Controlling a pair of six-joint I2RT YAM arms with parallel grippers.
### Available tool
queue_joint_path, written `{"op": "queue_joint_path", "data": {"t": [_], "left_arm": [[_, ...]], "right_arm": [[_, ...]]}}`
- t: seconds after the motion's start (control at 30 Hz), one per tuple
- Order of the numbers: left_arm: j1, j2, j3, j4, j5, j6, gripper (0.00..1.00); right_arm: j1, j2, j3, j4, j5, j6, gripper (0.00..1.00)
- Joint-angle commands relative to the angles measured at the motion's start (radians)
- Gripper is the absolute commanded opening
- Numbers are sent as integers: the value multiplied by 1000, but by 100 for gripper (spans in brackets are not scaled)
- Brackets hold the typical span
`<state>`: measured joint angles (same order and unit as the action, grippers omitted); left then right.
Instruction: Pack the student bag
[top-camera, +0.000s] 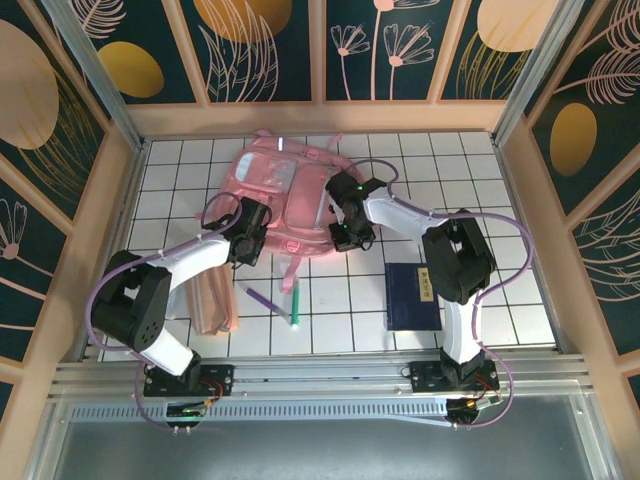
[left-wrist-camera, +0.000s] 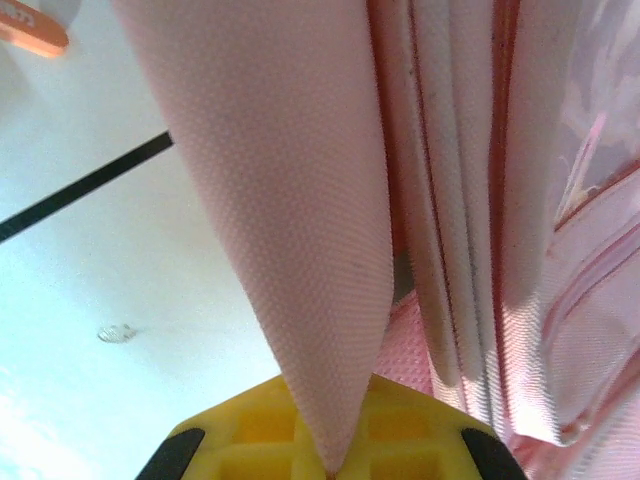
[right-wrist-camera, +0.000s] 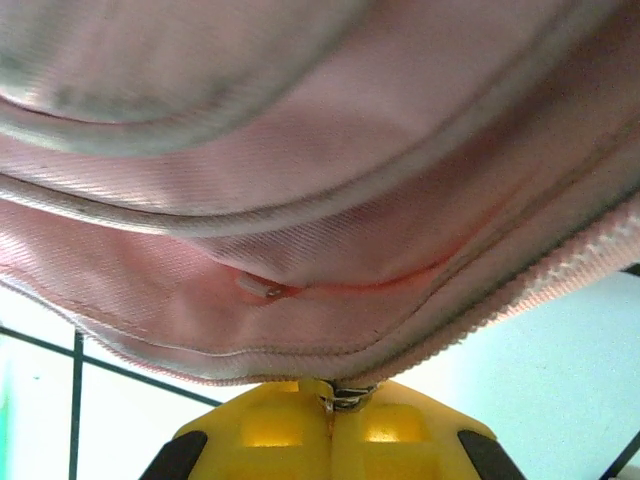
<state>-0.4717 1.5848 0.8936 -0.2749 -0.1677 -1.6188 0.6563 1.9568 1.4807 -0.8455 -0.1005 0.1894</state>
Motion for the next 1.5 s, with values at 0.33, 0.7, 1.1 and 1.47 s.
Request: {"op": "queue_joint_path", "data": {"t": [0.33, 0.7, 1.1, 1.47], "left_arm": [[-16, -91, 28, 69, 60, -136, 0], [-13, -114, -22, 81, 36, -158, 0], [-5, -94, -29, 90, -14, -228, 0], [-16, -66, -13, 129, 52, -270, 0]], "right_arm": [[63, -11, 1, -44, 3, 160, 0], [-162, 45, 190, -28, 13, 90, 0], [-115, 6, -69, -49, -75, -237, 0], [-31, 112, 112, -106, -300, -162, 0]]}}
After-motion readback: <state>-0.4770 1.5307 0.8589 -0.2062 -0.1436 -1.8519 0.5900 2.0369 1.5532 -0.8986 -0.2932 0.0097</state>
